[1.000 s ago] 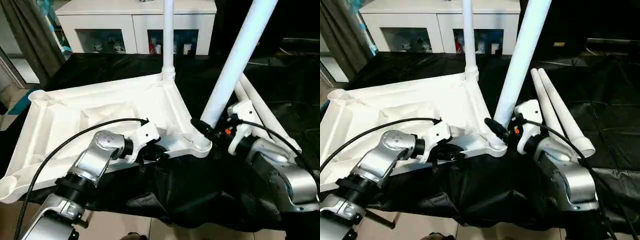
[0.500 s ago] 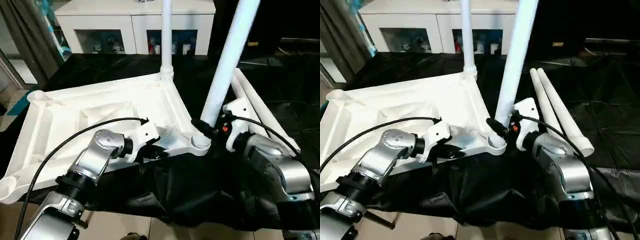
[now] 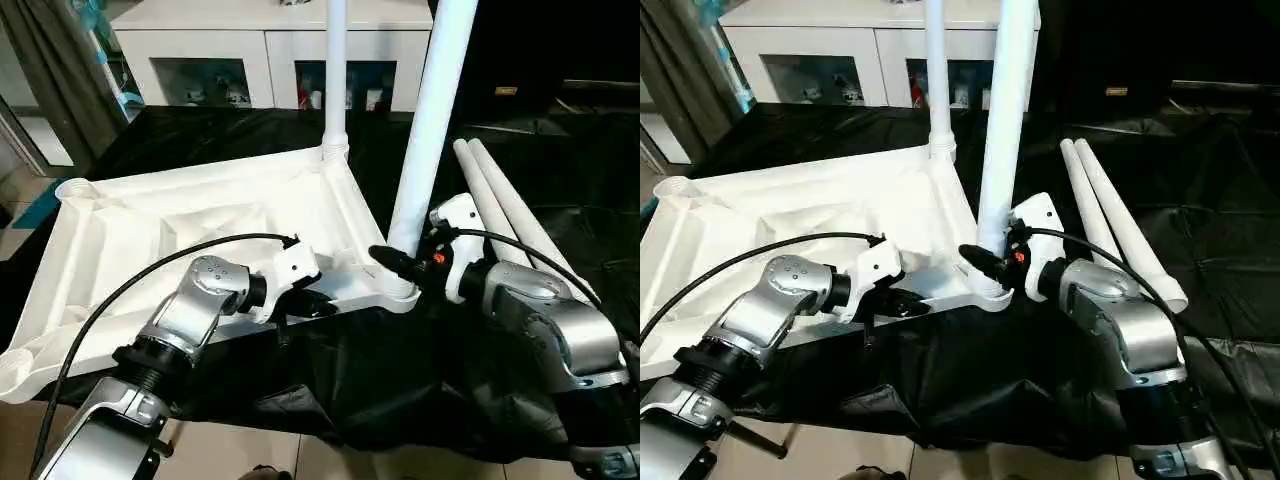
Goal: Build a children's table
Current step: Insert table leg to table base
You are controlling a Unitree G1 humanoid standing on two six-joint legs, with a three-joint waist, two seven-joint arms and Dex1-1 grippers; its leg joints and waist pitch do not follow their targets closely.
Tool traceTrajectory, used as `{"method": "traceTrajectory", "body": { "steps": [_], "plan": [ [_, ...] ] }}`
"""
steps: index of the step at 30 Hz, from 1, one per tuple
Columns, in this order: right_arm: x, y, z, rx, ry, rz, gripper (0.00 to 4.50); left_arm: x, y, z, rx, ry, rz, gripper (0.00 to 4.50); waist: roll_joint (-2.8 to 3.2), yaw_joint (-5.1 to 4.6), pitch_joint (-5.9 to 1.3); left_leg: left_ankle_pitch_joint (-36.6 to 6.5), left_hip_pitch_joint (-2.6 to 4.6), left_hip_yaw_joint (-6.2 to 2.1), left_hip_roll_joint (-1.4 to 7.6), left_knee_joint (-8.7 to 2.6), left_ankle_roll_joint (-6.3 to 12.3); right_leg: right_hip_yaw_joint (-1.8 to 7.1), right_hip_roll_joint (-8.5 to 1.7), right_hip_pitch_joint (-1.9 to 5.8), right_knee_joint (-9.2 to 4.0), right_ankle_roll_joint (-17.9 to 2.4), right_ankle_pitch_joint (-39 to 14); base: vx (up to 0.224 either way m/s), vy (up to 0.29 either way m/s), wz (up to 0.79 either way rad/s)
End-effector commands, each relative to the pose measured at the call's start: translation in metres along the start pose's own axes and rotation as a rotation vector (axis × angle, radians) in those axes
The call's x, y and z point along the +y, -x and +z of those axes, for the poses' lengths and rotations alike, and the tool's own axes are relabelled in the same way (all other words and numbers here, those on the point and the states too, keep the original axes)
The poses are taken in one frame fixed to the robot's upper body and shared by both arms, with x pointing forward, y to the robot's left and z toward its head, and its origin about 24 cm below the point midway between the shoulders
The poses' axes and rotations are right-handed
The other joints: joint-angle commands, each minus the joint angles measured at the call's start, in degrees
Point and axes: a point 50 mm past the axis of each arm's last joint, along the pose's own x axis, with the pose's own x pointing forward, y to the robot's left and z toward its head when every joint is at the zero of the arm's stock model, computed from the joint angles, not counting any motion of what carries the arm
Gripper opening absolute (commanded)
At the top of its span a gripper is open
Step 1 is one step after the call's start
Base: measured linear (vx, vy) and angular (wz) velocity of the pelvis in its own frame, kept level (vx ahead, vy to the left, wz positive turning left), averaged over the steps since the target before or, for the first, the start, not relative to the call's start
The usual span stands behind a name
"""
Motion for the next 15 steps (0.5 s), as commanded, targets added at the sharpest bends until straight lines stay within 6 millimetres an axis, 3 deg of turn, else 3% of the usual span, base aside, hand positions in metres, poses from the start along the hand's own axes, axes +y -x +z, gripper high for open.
{"method": "traceTrajectory", "body": {
  "steps": [1,9,15],
  "plan": [
    [-0.0013,0.0009,-0.0088,0.078,0.0,-0.01,1.9,0.0022,0.0023,0.0037,0.01,-0.025,-0.007,0.0,-1.43,-0.04,-3.91,-6.9,1.63,-2.06,5.07,-4.19,4.79,2.79,-5.39,2.28,-4.12,-15.8,-2.9,0.0,0.0,0.0],
    [-0.0089,0.004,-0.0125,0.098,-0.007,-0.046,1.9,0.0013,0.0032,0.0023,0.012,-0.026,-0.013,0.0,-1.35,-0.03,-3.83,-7.4,1.61,-2.04,5.06,-4.23,4.42,2.83,-5.47,2.19,-4.26,-16.0,-2.8,0.0,0.0,0.0],
    [-0.007,-0.0044,-0.018,0.089,-0.048,-0.03,1.9,0.0002,0.0038,0.0016,0.019,-0.035,-0.021,0.0,-1.35,-0.02,-3.82,-7.3,1.64,-2.05,5.09,-4.28,4.28,2.79,-5.42,2.14,-4.23,-16.2,-2.8,0.0,0.0,0.0]
  ]
}}
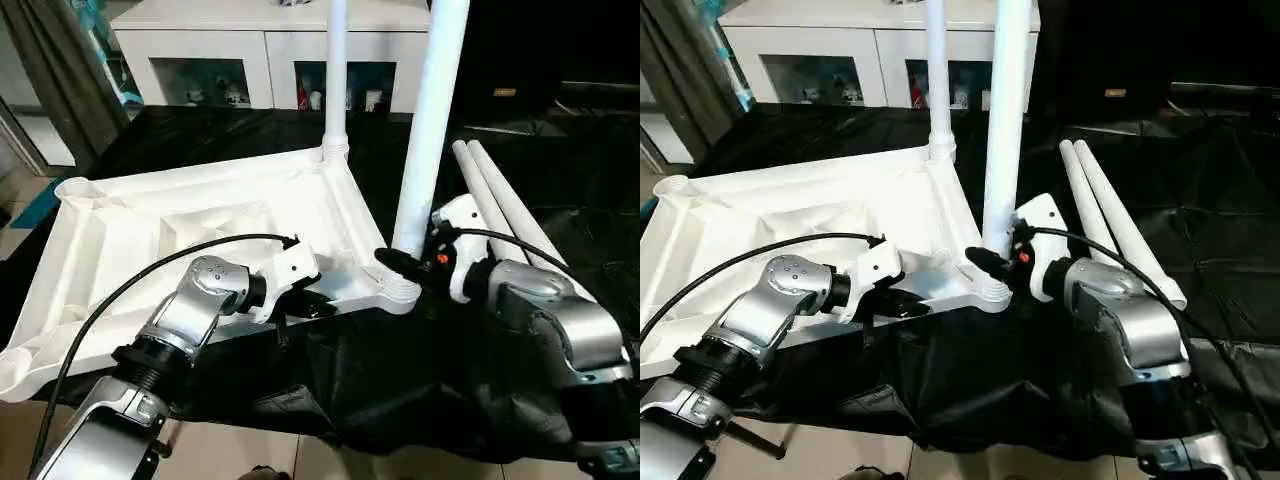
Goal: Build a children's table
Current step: Insert table leg to table base
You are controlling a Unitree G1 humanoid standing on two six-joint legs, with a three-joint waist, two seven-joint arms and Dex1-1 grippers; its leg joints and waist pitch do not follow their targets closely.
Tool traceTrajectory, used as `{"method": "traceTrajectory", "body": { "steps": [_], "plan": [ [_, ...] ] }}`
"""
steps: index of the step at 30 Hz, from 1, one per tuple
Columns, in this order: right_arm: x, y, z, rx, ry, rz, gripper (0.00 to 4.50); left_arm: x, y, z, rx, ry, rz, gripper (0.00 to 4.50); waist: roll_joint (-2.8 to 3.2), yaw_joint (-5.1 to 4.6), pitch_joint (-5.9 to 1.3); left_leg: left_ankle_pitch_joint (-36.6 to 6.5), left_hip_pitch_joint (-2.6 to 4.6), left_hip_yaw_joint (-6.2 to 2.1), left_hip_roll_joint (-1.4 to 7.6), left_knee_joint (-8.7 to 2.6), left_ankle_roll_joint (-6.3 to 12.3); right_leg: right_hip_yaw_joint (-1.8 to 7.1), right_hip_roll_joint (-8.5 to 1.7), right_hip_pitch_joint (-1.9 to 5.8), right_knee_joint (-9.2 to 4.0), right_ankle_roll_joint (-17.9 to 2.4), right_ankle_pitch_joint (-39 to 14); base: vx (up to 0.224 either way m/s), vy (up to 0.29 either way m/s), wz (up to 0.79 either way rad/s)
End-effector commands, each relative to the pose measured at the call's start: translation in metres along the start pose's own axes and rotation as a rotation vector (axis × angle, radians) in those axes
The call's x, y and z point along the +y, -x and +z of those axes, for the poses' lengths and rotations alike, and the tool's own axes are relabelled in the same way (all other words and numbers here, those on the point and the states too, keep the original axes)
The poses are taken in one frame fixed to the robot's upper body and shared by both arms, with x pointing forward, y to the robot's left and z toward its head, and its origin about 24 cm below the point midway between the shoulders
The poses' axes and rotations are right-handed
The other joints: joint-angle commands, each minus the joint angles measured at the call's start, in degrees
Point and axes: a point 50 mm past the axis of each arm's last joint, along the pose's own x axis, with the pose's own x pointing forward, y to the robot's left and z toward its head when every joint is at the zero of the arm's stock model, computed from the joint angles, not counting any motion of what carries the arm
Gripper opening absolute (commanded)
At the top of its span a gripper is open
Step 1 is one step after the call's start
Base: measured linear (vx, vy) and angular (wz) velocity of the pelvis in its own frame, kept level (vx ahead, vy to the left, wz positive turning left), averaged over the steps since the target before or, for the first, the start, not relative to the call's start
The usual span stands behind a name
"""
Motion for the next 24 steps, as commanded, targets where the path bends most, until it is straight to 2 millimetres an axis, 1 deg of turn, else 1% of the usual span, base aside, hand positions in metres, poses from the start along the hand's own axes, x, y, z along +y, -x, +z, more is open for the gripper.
{"method": "traceTrajectory", "body": {
  "steps": [1,5,6,7,8,9,10,11,13,14,16,17,18,19,20,21,22,23,24],
  "plan": [
    [-0.001,-0.002,-0.016,0.062,-0.042,-0.006,1.9,0.0,0.002,0.002,0.012,-0.028,-0.015,0.0,-1.07,-0.03,-3.72,-7.1,1.56,-2.08,5.09,-4.29,4.47,2.8,-5.4,2.13,-4.17,-16.2,-2.6,0.0,0.0,0.0],
    [-0.004,-0.004,-0.02,0.072,-0.07,0.0,1.9,0.0,0.003,0.003,0.013,-0.031,-0.016,0.0,-1.06,-0.1,-3.65,-8.9,1.72,-2.13,5.17,-4.48,3.62,2.81,-5.46,2.04,-4.3,-16.3,-4.2,0.0,0.0,0.0],
    [-0.006,-0.004,-0.021,0.066,-0.091,0.001,1.9,0.0,0.003,0.003,0.014,-0.033,-0.014,0.0,-1.06,-0.1,-3.65,-8.9,1.72,-2.13,5.17,-4.48,3.62,2.81,-5.46,2.04,-4.3,-16.3,-4.2,0.0,0.0,0.0],
    [-0.006,-0.003,-0.022,0.061,-0.104,0.001,1.9,0.0,0.004,0.003,0.013,-0.033,-0.013,0.0,-1.18,0.03,-3.8,-8.4,1.65,-2.08,5.15,-4.35,3.62,2.89,-5.66,2.2,-4.29,-16.3,-3.7,0.0,0.0,0.0],
    [-0.007,-0.002,-0.024,0.054,-0.126,0.005,1.9,0.0,0.004,0.003,0.013,-0.034,-0.011,0.0,-1.13,0.05,-3.81,-8.1,1.67,-2.05,5.17,-4.38,3.67,2.88,-5.59,2.13,-4.27,-16.3,-3.3,0.0,0.0,0.0],
    [-0.007,-0.001,-0.026,0.05,-0.139,0.007,1.9,0.0,0.004,0.003,0.012,-0.034,-0.009,0.0,-1.23,0.02,-3.85,-7.9,1.63,-2.06,5.18,-4.39,3.85,2.85,-5.51,2.15,-4.2,-16.4,-2.5,0.0,0.0,0.0],
    [-0.007,0.0,-0.029,0.045,-0.158,0.009,1.9,0.0,0.005,0.003,0.01,-0.033,-0.006,0.0,-1.55,0.04,-4.07,-7.7,1.63,-2.02,5.2,-4.33,4.02,2.83,-5.55,2.31,-4.13,-16.5,-2.0,0.0,0.0,0.0],
    [-0.007,0.001,-0.031,0.041,-0.171,0.01,1.9,0.0,0.005,0.003,0.009,-0.033,-0.004,0.0,-1.39,0.14,-4.08,-7.4,1.61,-2.06,5.22,-4.3,4.21,2.81,-5.65,2.27,-4.05,-16.5,-1.8,0.0,0.0,0.0],
    [-0.006,0.003,-0.036,0.034,-0.197,0.014,1.9,0.0,0.006,0.003,0.008,-0.032,-0.001,0.0,-1.37,0.21,-4.05,-7.5,1.59,-2.03,5.25,-4.33,4.32,2.83,-5.64,2.21,-4.15,-16.5,-2.1,0.0,0.0,0.0],
    [-0.006,0.004,-0.039,0.026,-0.215,0.009,1.9,0.0,0.006,0.003,0.008,-0.032,0.001,0.0,-1.15,0.26,-4.18,-7.6,1.65,-2.08,5.25,-4.32,4.22,2.79,-5.64,2.24,-4.1,-16.5,-2.1,0.0,0.0,0.0],
    [-0.006,0.005,-0.045,0.017,-0.242,0.0,1.9,0.001,0.006,0.003,0.008,-0.033,0.005,0.0,-1.11,0.24,-4.22,-7.9,1.63,-2.09,5.27,-4.36,4.0,2.75,-5.57,2.18,-4.11,-16.5,-1.9,0.0,0.0,0.0],
    [-0.006,0.007,-0.05,0.004,-0.264,-0.009,1.9,0.001,0.007,0.003,0.006,-0.033,0.007,0.0,-0.82,0.32,-4.33,-8.0,1.62,-2.1,5.22,-4.29,3.78,2.78,-5.72,2.26,-4.04,-16.7,-1.6,0.0,0.0,0.0],
    [-0.006,0.007,-0.051,0.0,-0.269,-0.01,1.9,0.001,0.007,0.003,0.006,-0.033,0.007,0.0,-0.89,0.31,-4.32,-8.1,1.67,-2.07,5.26,-4.34,3.73,2.78,-5.66,2.21,-4.13,-16.7,-1.4,0.0,0.0,0.0],
    [-0.005,0.008,-0.056,-0.023,-0.299,-0.015,1.9,0.002,0.007,0.004,0.004,-0.033,0.009,0.0,-0.59,0.37,-4.39,-8.1,1.69,-2.15,5.28,-4.33,3.64,2.75,-5.66,2.22,-4.03,-16.7,-1.1,0.0,0.0,0.0],
    [-0.004,0.009,-0.058,-0.033,-0.315,-0.017,1.9,0.003,0.007,0.004,0.004,-0.034,0.01,0.0,-0.51,0.38,-4.39,-8.4,1.66,-2.16,5.29,-4.4,3.5,2.73,-5.61,2.19,-3.99,-16.8,-0.7,0.0,0.0,0.0],
    [-0.004,0.009,-0.059,-0.039,-0.324,-0.017,1.9,0.003,0.008,0.004,0.004,-0.034,0.011,0.0,-0.74,0.34,-4.41,-8.5,1.66,-2.16,5.28,-4.44,3.56,2.71,-5.57,2.26,-3.99,-17.0,-0.1,0.0,0.0,0.0],
    [-0.003,0.01,-0.062,-0.043,-0.325,-0.019,1.9,0.004,0.008,0.005,0.004,-0.035,0.012,0.0,-0.76,0.35,-4.44,-8.4,1.65,-2.16,5.23,-4.41,3.6,2.68,-5.54,2.32,-3.95,-17.1,0.1,0.0,0.0,0.0],
    [-0.002,0.01,-0.065,-0.045,-0.326,-0.022,1.9,0.004,0.008,0.005,0.004,-0.036,0.014,0.0,-0.17,0.38,-4.4,-8.9,1.65,-2.2,5.23,-4.45,3.4,2.67,-5.58,2.21,-4.03,-17.1,0.1,0.0,0.0,0.0],
    [-0.001,0.011,-0.067,-0.046,-0.327,-0.023,1.9,0.005,0.009,0.005,0.005,-0.037,0.015,0.0,-0.32,0.34,-4.41,-9.7,1.63,-2.2,5.22,-4.5,3.1,2.67,-5.61,2.3,-4.11,-17.1,-0.2,0.0,0.0,0.0]
  ]
}}
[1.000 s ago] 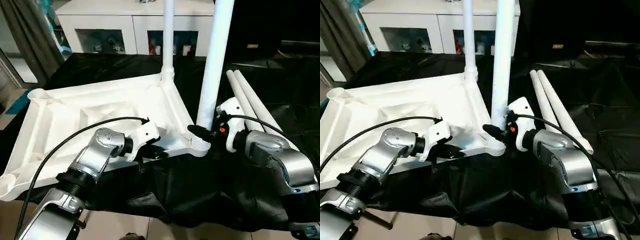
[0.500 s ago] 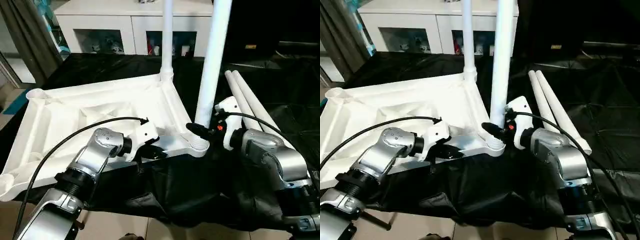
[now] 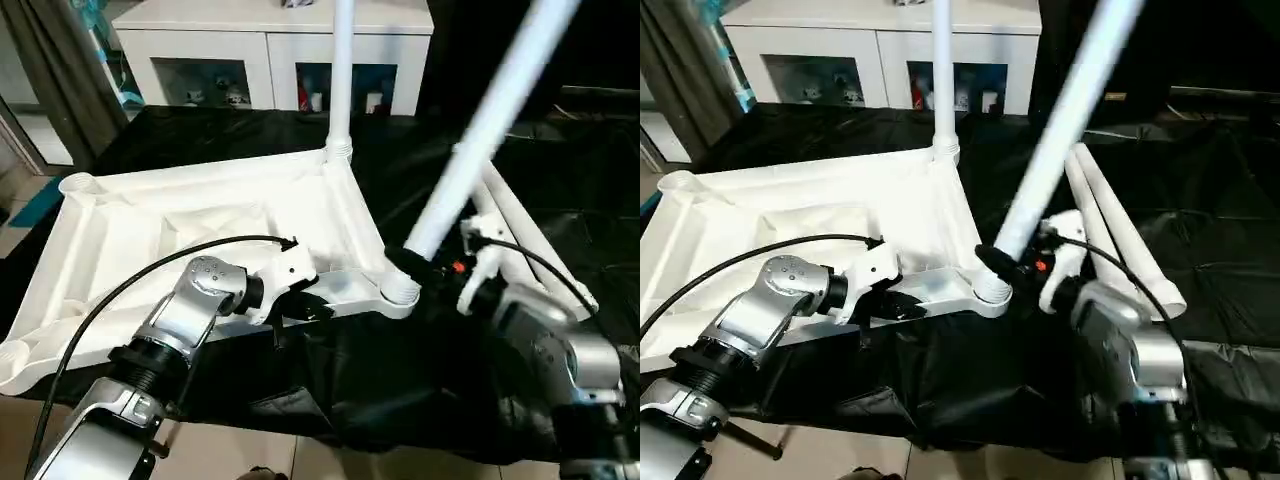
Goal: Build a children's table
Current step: Insert table leg to table base
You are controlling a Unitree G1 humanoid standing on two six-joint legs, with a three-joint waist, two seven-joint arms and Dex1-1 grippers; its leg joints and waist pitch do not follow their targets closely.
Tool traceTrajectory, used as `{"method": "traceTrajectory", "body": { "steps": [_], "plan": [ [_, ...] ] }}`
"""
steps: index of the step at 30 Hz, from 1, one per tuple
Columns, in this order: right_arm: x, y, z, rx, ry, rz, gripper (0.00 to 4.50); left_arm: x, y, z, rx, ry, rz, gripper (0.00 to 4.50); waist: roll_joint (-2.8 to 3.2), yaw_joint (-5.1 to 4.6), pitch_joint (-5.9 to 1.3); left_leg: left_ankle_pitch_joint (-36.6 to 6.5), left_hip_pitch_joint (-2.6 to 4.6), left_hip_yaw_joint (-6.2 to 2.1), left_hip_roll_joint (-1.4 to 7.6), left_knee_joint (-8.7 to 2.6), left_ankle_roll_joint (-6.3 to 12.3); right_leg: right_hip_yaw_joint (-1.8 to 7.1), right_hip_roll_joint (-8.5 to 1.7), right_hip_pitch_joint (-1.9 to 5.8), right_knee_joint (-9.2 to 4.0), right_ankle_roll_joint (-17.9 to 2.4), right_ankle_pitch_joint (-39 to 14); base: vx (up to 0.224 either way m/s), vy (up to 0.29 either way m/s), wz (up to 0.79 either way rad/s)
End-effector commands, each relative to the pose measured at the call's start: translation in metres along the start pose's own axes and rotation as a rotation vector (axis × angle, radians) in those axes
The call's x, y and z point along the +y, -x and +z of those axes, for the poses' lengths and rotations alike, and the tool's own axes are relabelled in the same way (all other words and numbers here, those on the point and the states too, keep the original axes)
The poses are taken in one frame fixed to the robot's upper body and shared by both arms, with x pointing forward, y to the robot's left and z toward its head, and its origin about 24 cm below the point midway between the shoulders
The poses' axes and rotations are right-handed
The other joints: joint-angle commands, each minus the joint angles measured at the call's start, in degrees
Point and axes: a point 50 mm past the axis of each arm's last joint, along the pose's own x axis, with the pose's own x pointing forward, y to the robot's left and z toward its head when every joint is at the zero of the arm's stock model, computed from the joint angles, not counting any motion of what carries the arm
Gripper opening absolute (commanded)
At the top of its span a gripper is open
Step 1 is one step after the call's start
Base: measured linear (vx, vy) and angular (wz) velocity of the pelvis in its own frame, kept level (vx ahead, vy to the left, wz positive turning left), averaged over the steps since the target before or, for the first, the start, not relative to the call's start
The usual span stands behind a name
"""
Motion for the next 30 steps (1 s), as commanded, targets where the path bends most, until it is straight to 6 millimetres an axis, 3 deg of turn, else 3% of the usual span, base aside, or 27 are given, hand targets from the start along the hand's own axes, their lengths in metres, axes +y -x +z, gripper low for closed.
{"method": "traceTrajectory", "body": {
  "steps": [1,7,8,14,20,21,22,24,25,26,30],
  "plan": [
    [-0.005,0.008,-0.036,0.13,-0.071,-0.045,1.9,0.006,0.009,0.006,-0.007,-0.032,0.024,0.0,0.17,0.19,-4.09,-9.9,1.65,-2.32,5.18,-4.52,2.97,2.67,-5.6,2.35,-4.02,-17.1,-0.6,0.0,0.0,0.0],
    [-0.001,0.01,-0.042,0.137,-0.005,-0.057,1.9,0.007,0.009,0.006,-0.007,-0.03,0.03,0.0,0.26,0.09,-4.01,-11.2,1.69,-2.34,5.21,-4.73,2.46,2.69,-5.5,2.24,-4.23,-16.7,-1.4,0.0,0.0,0.0],
    [0.002,0.009,-0.044,0.145,0.035,-0.053,1.9,0.007,0.009,0.006,-0.004,-0.03,0.028,0.0,0.59,0.11,-3.96,-12.1,1.71,-2.38,5.2,-4.78,2.21,2.71,-5.58,2.18,-4.32,-16.5,-2.6,0.0,0.0,0.0],
    [0.008,0.002,-0.039,0.165,0.143,-0.023,1.9,0.007,0.009,0.006,0.001,-0.035,0.02,0.0,0.52,-0.11,-3.89,-12.9,1.67,-2.48,5.18,-4.98,1.77,2.71,-5.46,2.2,-4.26,-16.4,-2.4,0.0,0.0,0.0],
    [0.013,-0.01,-0.034,0.213,0.206,0.062,1.89,0.005,0.01,0.005,0.013,-0.048,0.004,0.0,-0.03,-0.47,-3.53,-13.6,1.48,-2.46,5.07,-5.03,1.97,2.82,-5.54,2.26,-4.53,-16.1,-5.1,0.0,0.0,0.0],
    [0.013,-0.011,-0.034,0.217,0.21,0.069,1.89,0.005,0.01,0.005,0.013,-0.049,0.003,0.0,0.17,-0.45,-3.48,-14.0,1.57,-2.47,5.12,-5.03,1.9,2.82,-5.59,2.16,-4.66,-15.9,-6.3,0.0,0.0,0.0],
    [0.012,-0.013,-0.035,0.244,0.225,0.092,1.89,0.005,0.01,0.005,0.015,-0.054,-0.001,0.0,-0.21,-0.53,-3.34,-14.4,1.59,-2.44,5.17,-5.09,1.86,2.86,-5.55,2.06,-4.78,-15.8,-7.4,0.0,0.0,0.0],
    [0.012,-0.013,-0.036,0.266,0.239,0.112,1.89,0.005,0.011,0.006,0.012,-0.056,-0.005,0.0,-0.05,-0.56,-3.33,-14.6,1.58,-2.43,5.16,-5.08,1.62,2.88,-5.53,2.06,-4.8,-15.5,-8.3,0.0,0.0,0.0],
    [0.012,-0.013,-0.036,0.271,0.242,0.116,1.89,0.005,0.011,0.006,0.01,-0.057,-0.006,0.0,-0.35,-0.62,-3.24,-14.6,1.54,-2.38,5.15,-5.12,1.66,2.9,-5.5,2.01,-4.88,-15.5,-8.5,0.0,0.0,0.0],
    [0.013,-0.013,-0.039,0.304,0.258,0.16,1.89,0.004,0.011,0.009,0.002,-0.063,-0.015,0.0,-0.11,-0.52,-3.3,-14.5,1.66,-2.41,5.22,-5.08,1.64,2.92,-5.55,1.95,-4.85,-15.4,-8.7,0.0,0.0,0.0],
    [0.014,-0.01,-0.041,0.332,0.271,0.224,1.89,0.003,0.013,0.011,-0.003,-0.08,-0.029,0.0,-0.53,-0.41,-3.14,-13.4,1.78,-2.22,5.31,-5.09,2.37,3.02,-5.46,1.76,-4.91,-15.4,-7.4,0.0,0.0,0.0]
  ]
}}
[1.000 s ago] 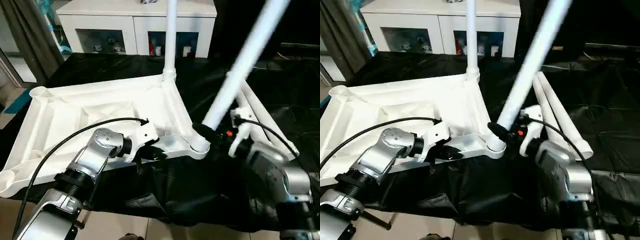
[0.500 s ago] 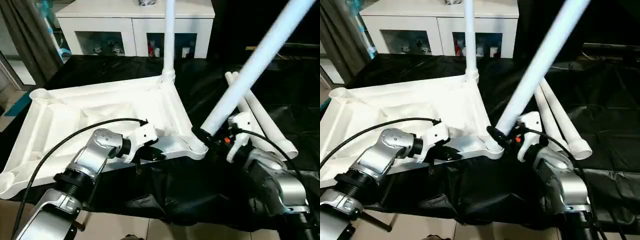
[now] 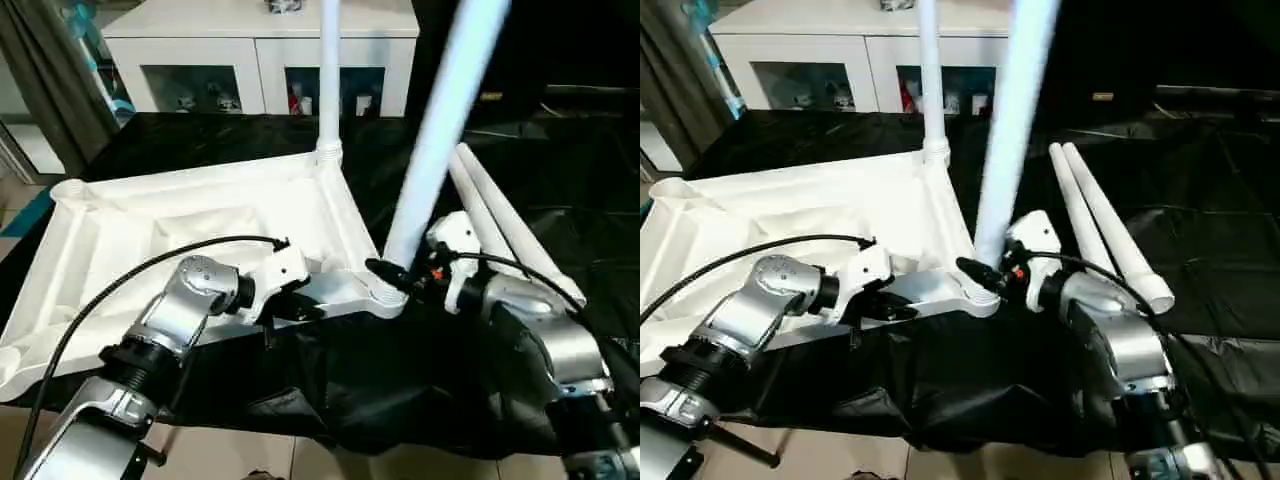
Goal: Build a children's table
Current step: Insert table leg to table base
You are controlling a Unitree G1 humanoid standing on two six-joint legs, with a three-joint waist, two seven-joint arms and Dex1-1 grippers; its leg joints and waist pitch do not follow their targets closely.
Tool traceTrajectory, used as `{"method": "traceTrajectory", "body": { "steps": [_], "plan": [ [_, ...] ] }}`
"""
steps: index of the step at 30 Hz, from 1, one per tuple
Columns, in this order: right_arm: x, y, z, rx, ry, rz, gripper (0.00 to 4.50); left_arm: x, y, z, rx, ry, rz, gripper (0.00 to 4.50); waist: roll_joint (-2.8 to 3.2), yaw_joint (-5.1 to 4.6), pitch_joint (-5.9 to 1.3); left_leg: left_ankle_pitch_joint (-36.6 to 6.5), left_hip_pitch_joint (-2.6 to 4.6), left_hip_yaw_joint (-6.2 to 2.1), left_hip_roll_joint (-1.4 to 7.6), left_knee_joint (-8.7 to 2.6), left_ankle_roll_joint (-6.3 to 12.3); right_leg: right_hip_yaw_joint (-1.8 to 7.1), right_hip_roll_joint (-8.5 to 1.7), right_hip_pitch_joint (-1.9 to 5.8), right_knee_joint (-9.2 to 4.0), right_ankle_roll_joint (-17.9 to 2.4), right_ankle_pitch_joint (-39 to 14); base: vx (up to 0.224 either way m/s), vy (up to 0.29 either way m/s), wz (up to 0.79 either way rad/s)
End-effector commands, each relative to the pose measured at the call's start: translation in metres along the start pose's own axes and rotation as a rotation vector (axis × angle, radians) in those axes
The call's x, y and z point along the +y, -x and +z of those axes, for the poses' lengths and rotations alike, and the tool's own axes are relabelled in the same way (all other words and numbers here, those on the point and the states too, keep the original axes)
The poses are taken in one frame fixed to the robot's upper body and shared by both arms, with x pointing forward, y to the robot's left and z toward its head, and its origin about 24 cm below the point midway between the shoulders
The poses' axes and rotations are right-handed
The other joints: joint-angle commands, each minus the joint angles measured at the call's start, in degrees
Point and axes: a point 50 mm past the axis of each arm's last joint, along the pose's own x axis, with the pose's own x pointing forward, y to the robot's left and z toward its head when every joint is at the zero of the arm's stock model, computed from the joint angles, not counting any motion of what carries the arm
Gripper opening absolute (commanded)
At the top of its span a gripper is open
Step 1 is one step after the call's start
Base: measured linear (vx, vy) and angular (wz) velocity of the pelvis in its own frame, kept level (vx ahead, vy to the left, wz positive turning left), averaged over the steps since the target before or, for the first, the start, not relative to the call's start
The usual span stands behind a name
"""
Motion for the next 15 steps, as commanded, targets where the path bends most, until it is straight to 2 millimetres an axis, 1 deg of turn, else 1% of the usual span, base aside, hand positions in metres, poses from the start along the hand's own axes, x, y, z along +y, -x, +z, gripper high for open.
{"method": "traceTrajectory", "body": {
  "steps": [1,2,3,4,5,6,7,9,10,11,12,14,15],
  "plan": [
    [0.017,-0.003,-0.042,0.169,-0.094,0.107,1.89,0.001,0.005,0.017,-0.034,-0.091,-0.022,0.0,-0.5,0.12,-2.98,-12.8,1.48,-2.26,5.13,-4.91,2.75,3.04,-5.64,1.87,-4.74,-15.4,-6.4,0.0,0.0,0.0],
    [0.018,-0.001,-0.043,0.168,-0.088,0.124,1.89,0.001,0.005,0.018,-0.038,-0.099,-0.023,0.0,-0.63,0.12,-2.87,-12.3,1.42,-2.26,5.15,-4.94,3.21,3.01,-5.61,1.84,-4.74,-15.4,-5.3,0.0,0.0,0.0],
    [0.018,-0.001,-0.043,0.168,-0.088,0.124,1.89,0.001,0.005,0.018,-0.038,-0.099,-0.023,0.0,-0.58,0.21,-2.99,-11.8,1.5,-2.22,5.17,-4.9,3.65,2.97,-5.63,1.91,-4.65,-15.6,-4.4,0.0,0.0,0.0],
    [0.018,0.002,-0.045,0.169,-0.08,0.143,1.89,0.001,0.006,0.02,-0.048,-0.124,-0.034,0.0,-0.58,0.21,-2.99,-11.8,1.5,-2.22,5.17,-4.9,3.65,2.97,-5.63,1.91,-4.65,-15.6,-4.4,0.0,0.0,0.0],
    [0.019,0.005,-0.046,0.166,-0.073,0.159,1.89,0.0,0.007,0.021,-0.058,-0.142,-0.047,0.0,-0.6,0.31,-2.79,-11.5,1.42,-2.2,5.2,-4.96,4.23,2.93,-5.68,1.89,-4.72,-15.5,-3.8,0.0,0.0,0.0],
    [0.02,0.007,-0.047,0.16,-0.074,0.178,1.89,-0.001,0.007,0.021,-0.06,-0.153,-0.063,0.0,-0.57,0.34,-2.79,-11.3,1.46,-2.22,5.25,-5.01,4.4,2.9,-5.68,1.87,-4.69,-15.6,-3.3,0.0,0.0,0.0],
    [0.02,0.007,-0.048,0.159,-0.074,0.18,1.89,-0.001,0.007,0.021,-0.061,-0.155,-0.065,0.0,-0.59,0.34,-2.62,-11.2,1.42,-2.21,5.25,-5.06,4.65,2.87,-5.63,1.8,-4.73,-15.6,-3.0,0.0,0.0,0.0],
    [0.02,0.009,-0.049,0.157,-0.074,0.197,1.89,-0.003,0.009,0.022,-0.069,-0.187,-0.098,0.0,-0.57,0.43,-2.79,-9.7,1.47,-2.19,5.34,-4.96,5.6,2.78,-5.65,1.95,-4.49,-16.0,-0.2,0.0,0.0,0.0],
    [0.021,0.012,-0.052,0.156,-0.082,0.221,1.89,-0.005,0.011,0.022,-0.06,-0.215,-0.135,0.0,-0.43,0.45,-2.54,-9.6,1.41,-2.25,5.41,-5.09,5.76,2.73,-5.61,1.79,-4.43,-16.1,0.3,0.0,0.0,0.0],
    [0.021,0.013,-0.053,0.155,-0.084,0.229,1.89,-0.006,0.012,0.022,-0.057,-0.224,-0.146,0.0,-0.41,0.45,-2.45,-9.9,1.49,-2.25,5.51,-5.18,6.09,2.63,-5.57,1.81,-4.36,-16.4,1.3,0.0,0.0,0.0],
    [0.021,0.014,-0.053,0.154,-0.084,0.237,1.89,-0.006,0.012,0.022,-0.053,-0.228,-0.154,0.0,-0.31,0.46,-2.09,-10.3,1.44,-2.28,5.53,-5.3,6.12,2.64,-5.57,1.65,-4.46,-16.4,1.2,0.0,0.0,0.0],
    [0.021,0.016,-0.054,0.153,-0.078,0.243,1.89,-0.006,0.014,0.022,-0.036,-0.229,-0.163,0.0,-0.4,0.43,-1.79,-12.3,1.59,-2.27,5.64,-5.63,5.37,2.67,-5.57,1.59,-4.62,-16.6,-0.5,0.0,0.0,0.0],
    [0.021,0.016,-0.054,0.153,-0.076,0.244,1.89,-0.005,0.014,0.022,-0.027,-0.234,-0.169,0.0,-0.4,0.43,-1.79,-12.3,1.59,-2.27,5.64,-5.63,5.37,2.67,-5.57,1.59,-4.62,-16.6,-0.5,0.0,0.0,0.0]
  ]
}}
